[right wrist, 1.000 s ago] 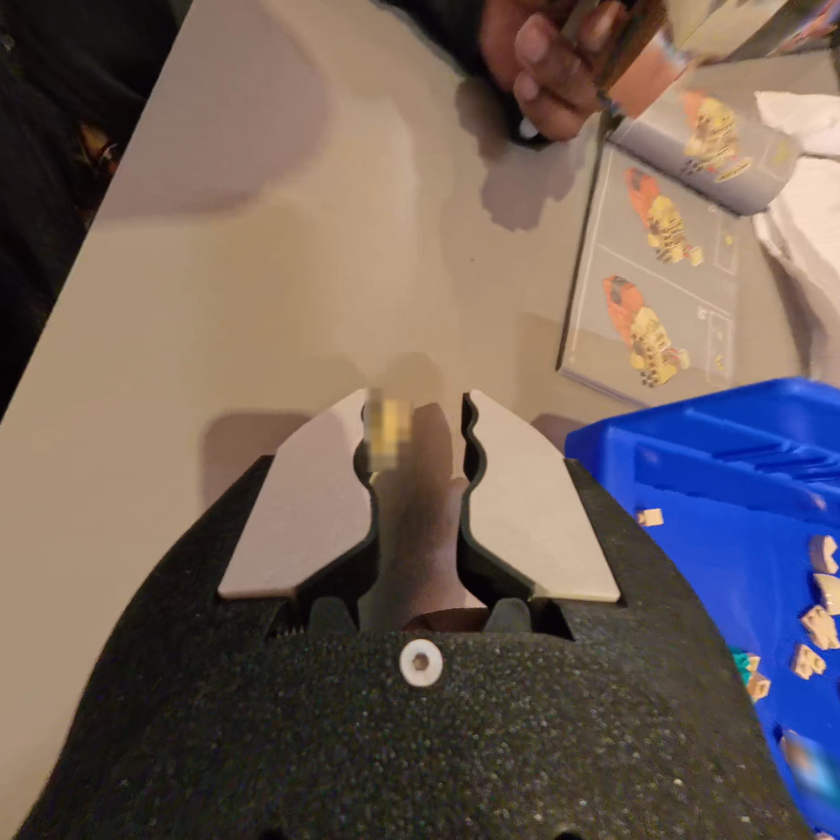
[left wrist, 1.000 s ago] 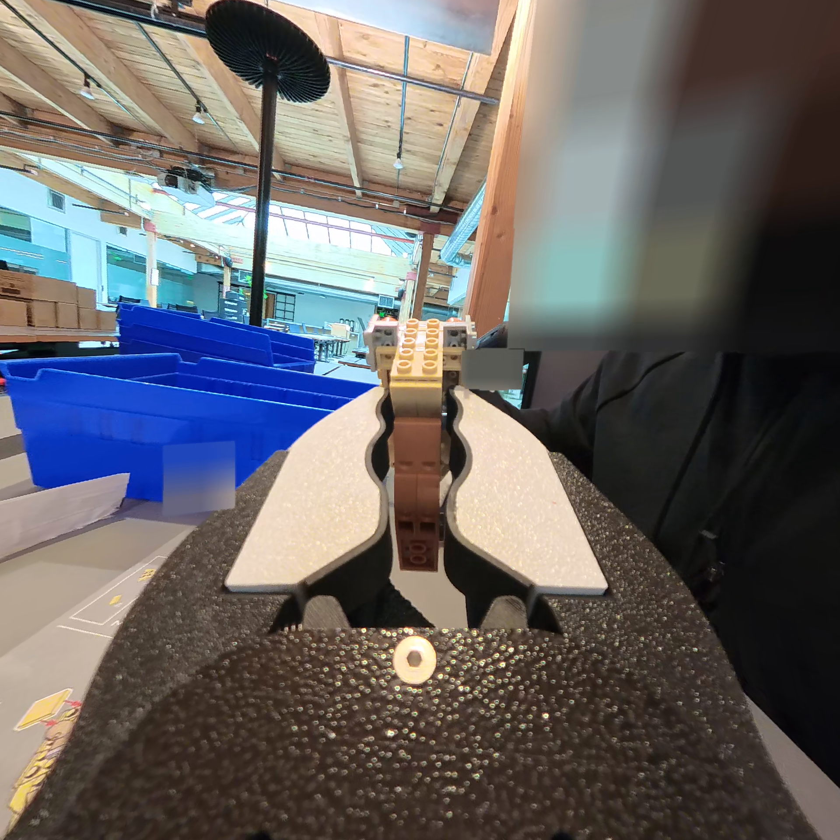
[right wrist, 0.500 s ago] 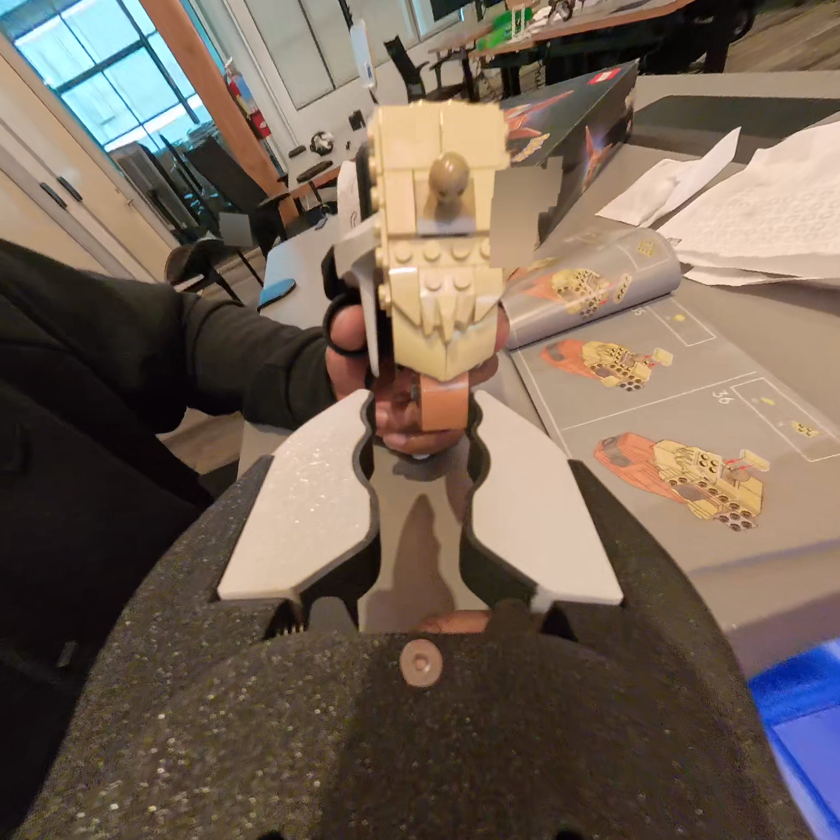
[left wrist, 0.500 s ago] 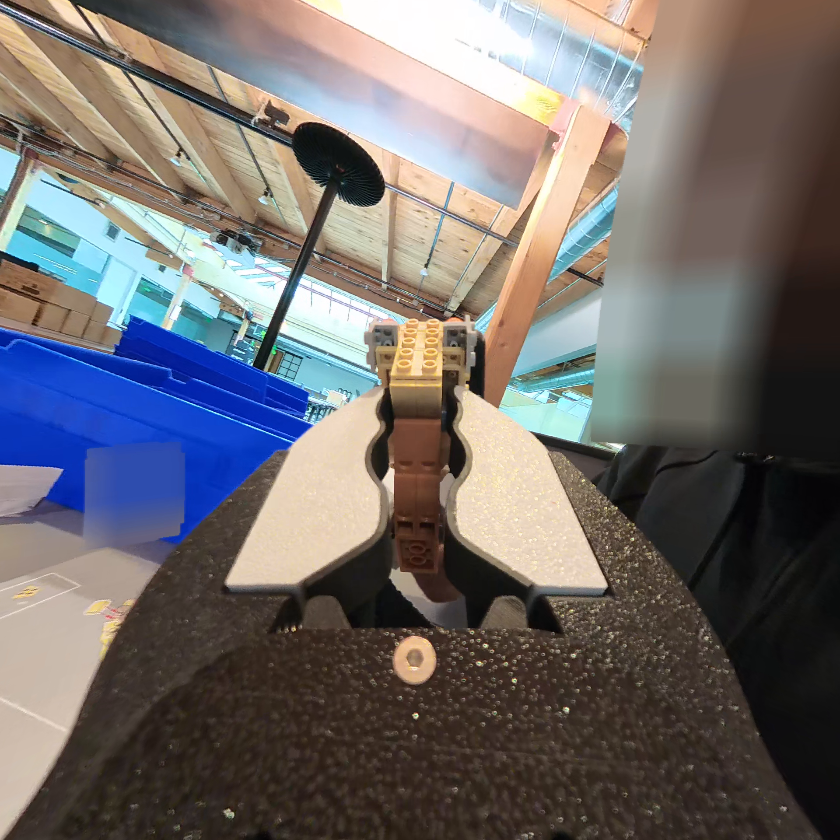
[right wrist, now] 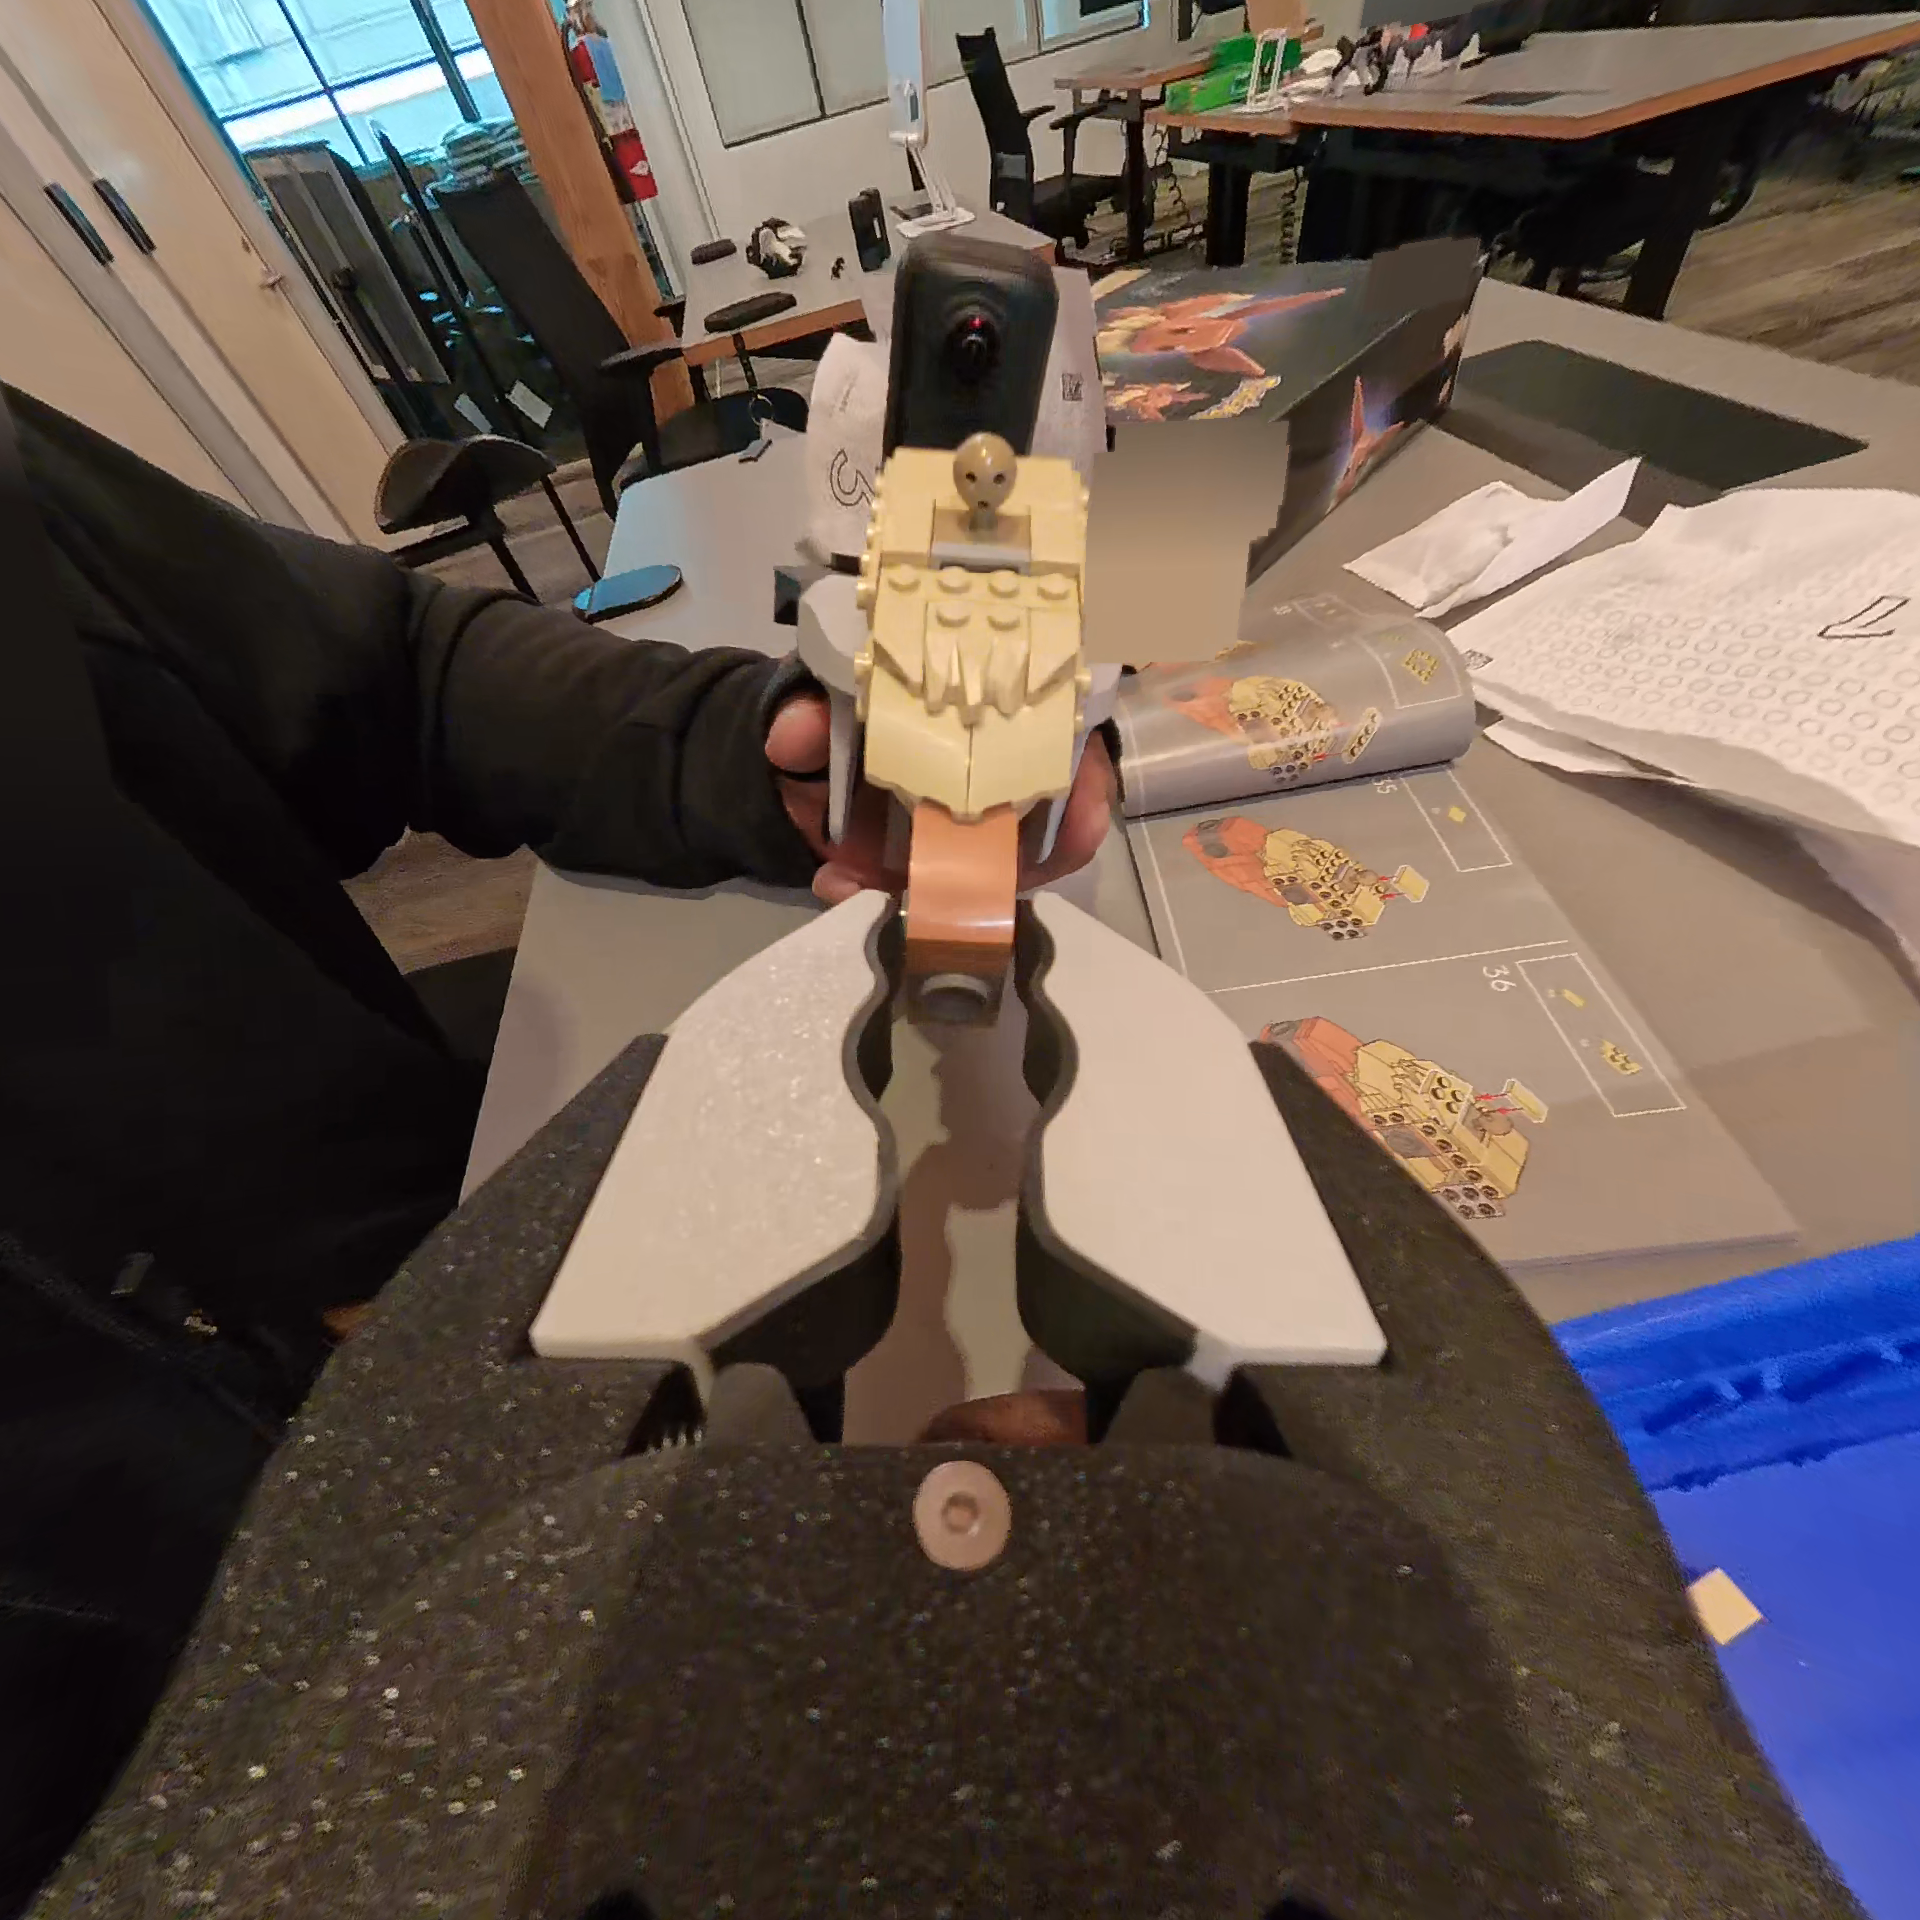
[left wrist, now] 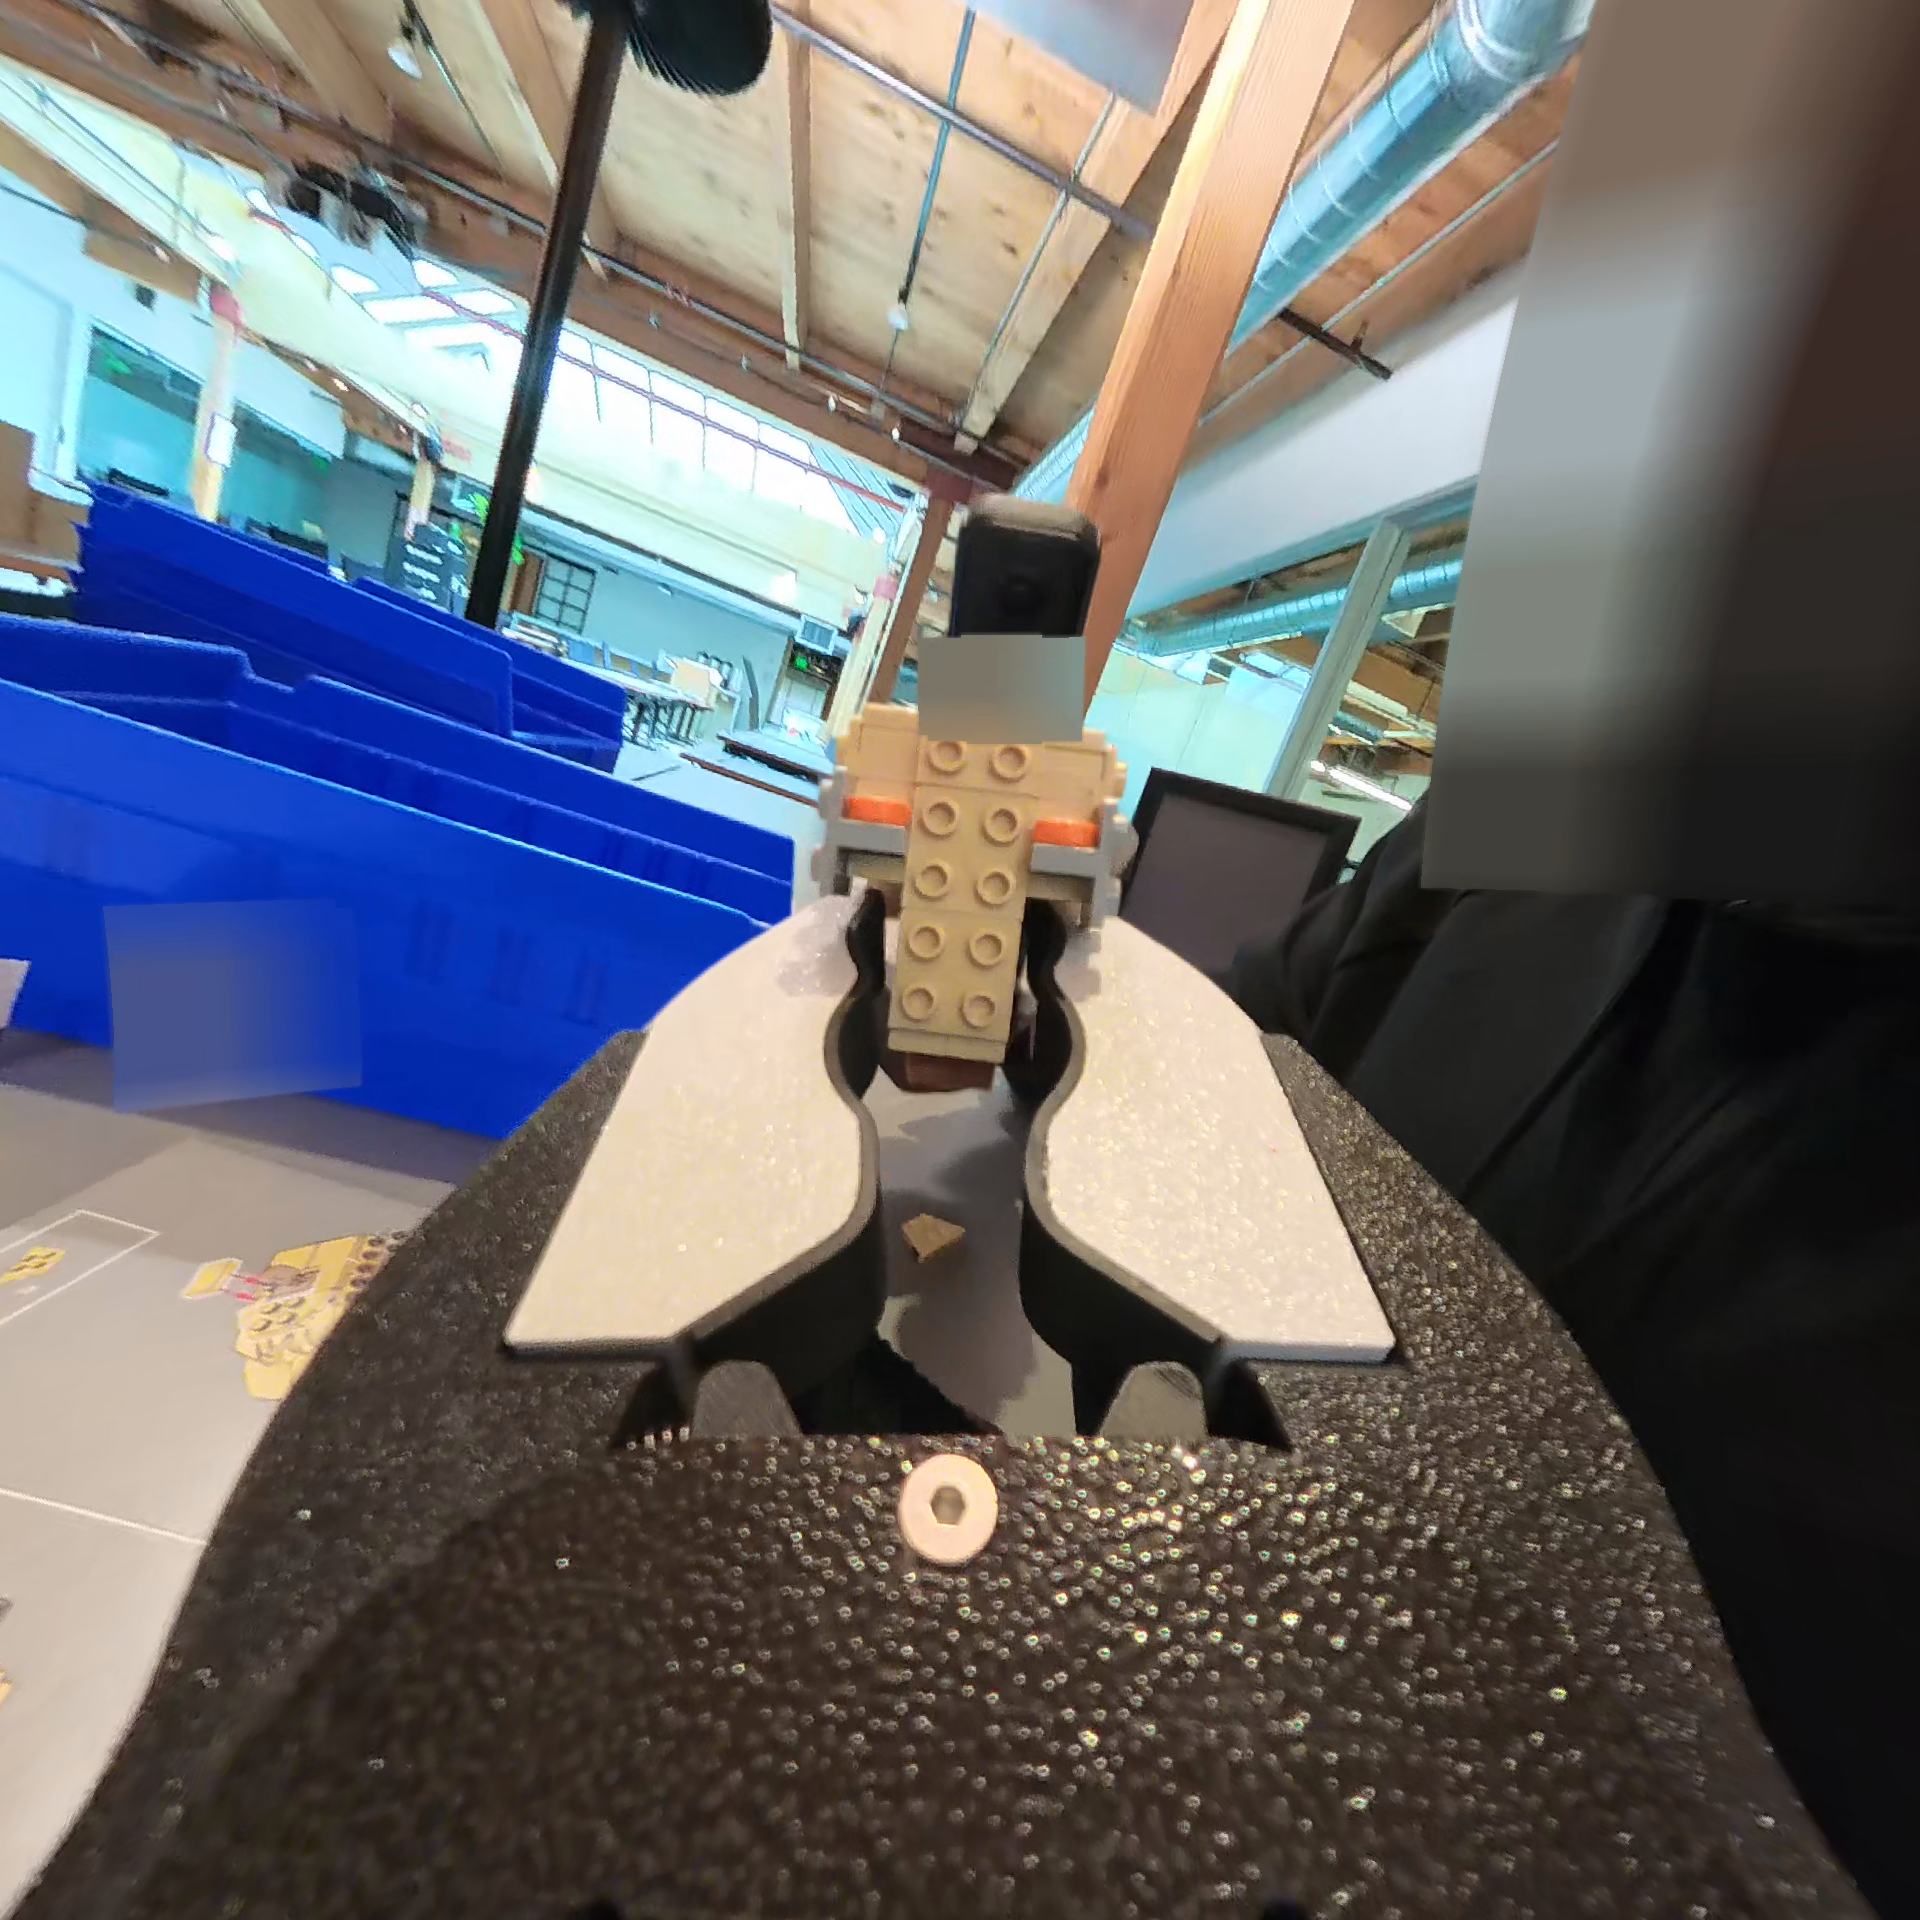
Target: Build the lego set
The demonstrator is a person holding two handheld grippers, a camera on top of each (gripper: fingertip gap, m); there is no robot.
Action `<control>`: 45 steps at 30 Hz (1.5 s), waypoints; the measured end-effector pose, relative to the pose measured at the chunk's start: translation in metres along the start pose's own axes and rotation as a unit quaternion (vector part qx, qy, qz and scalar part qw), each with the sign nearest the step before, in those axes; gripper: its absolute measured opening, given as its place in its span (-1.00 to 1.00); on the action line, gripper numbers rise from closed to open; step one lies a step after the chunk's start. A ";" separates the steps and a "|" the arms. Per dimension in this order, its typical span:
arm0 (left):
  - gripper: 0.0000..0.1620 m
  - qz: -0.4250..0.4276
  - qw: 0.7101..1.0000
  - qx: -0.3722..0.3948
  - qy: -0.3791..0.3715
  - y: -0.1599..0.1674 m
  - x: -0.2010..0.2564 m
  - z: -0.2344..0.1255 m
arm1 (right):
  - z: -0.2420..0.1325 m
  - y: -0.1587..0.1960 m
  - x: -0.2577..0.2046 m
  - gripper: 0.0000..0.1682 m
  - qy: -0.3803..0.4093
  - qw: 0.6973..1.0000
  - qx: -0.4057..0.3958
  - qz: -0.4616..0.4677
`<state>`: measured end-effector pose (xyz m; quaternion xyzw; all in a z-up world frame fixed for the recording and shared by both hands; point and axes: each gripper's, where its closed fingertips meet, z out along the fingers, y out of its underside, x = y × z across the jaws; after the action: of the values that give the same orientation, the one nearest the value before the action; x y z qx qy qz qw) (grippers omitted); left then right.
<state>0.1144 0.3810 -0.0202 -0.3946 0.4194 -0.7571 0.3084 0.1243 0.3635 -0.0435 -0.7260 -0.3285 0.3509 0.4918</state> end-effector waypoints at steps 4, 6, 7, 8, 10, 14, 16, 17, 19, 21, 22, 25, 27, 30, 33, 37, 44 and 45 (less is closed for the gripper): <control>-0.68 -0.001 1.000 -0.019 -0.001 0.005 -0.001 -0.001 | -0.005 -0.007 0.002 -0.76 -0.003 0.999 0.026 0.020; -0.67 0.003 1.000 -0.026 -0.006 0.006 -0.002 -0.001 | -0.006 -0.009 0.004 -0.76 -0.006 0.999 0.037 0.033; -0.67 0.003 1.000 -0.023 -0.010 0.006 -0.003 -0.001 | -0.006 -0.009 0.005 -0.76 -0.004 0.998 0.042 0.037; -0.67 0.001 1.000 -0.019 -0.014 0.005 -0.005 -0.001 | -0.007 -0.011 0.006 -0.76 -0.001 0.998 0.051 0.041; -0.65 -0.012 1.000 -0.008 -0.021 0.003 -0.008 -0.001 | -0.007 -0.013 0.008 -0.76 0.006 0.997 0.068 0.047; -0.64 -0.060 0.998 0.024 -0.017 -0.002 -0.009 0.000 | -0.009 -0.021 0.010 -0.76 0.019 0.993 0.110 0.033; -0.65 -0.079 0.996 0.036 -0.007 -0.003 -0.007 0.002 | -0.010 -0.024 0.009 -0.77 0.020 0.991 0.127 0.022; -0.65 -0.085 0.996 0.042 -0.005 -0.003 -0.006 0.002 | -0.011 -0.026 0.008 -0.77 0.020 0.990 0.136 0.020; -0.63 -0.084 0.996 0.042 0.003 -0.002 -0.004 0.004 | -0.013 -0.030 0.005 -0.76 0.003 0.987 0.155 0.036; -0.64 -0.072 0.997 0.038 0.006 0.000 -0.001 0.006 | -0.012 -0.031 0.004 -0.77 -0.015 0.985 0.163 0.062; -0.65 -0.065 0.997 0.037 0.008 0.000 0.001 0.007 | -0.011 -0.030 0.004 -0.77 -0.019 0.984 0.165 0.069; -0.68 -0.051 0.997 0.049 0.008 -0.002 0.004 0.009 | -0.009 -0.030 0.003 -0.77 -0.022 0.982 0.172 0.082; -0.69 -0.039 0.998 0.042 0.003 0.001 0.004 0.011 | -0.007 -0.029 0.002 -0.77 -0.023 0.981 0.173 0.087; -0.69 -0.023 1.000 0.019 -0.003 0.008 0.006 0.015 | -0.006 -0.028 -0.001 -0.77 -0.026 0.981 0.174 0.080; -0.73 -0.029 0.999 0.024 -0.002 0.007 0.006 0.016 | -0.004 -0.027 -0.003 -0.77 -0.022 0.984 0.167 0.065; -0.75 -0.006 1.000 0.012 0.003 0.010 0.009 0.014 | -0.003 -0.024 -0.006 -0.76 -0.018 0.988 0.148 0.034; -0.75 0.020 1.000 0.003 -0.008 0.008 0.007 0.008 | -0.042 -0.015 -0.012 -0.61 -0.007 0.995 0.065 -0.070; -0.76 0.023 1.000 0.002 -0.012 0.008 0.005 0.007 | -0.052 -0.007 -0.014 -0.64 -0.009 0.995 0.043 -0.087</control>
<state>0.1188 0.3707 -0.0231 -0.3934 0.4232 -0.7460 0.3312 0.1589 0.3287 -0.0197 -0.6694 -0.3795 0.3268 0.5487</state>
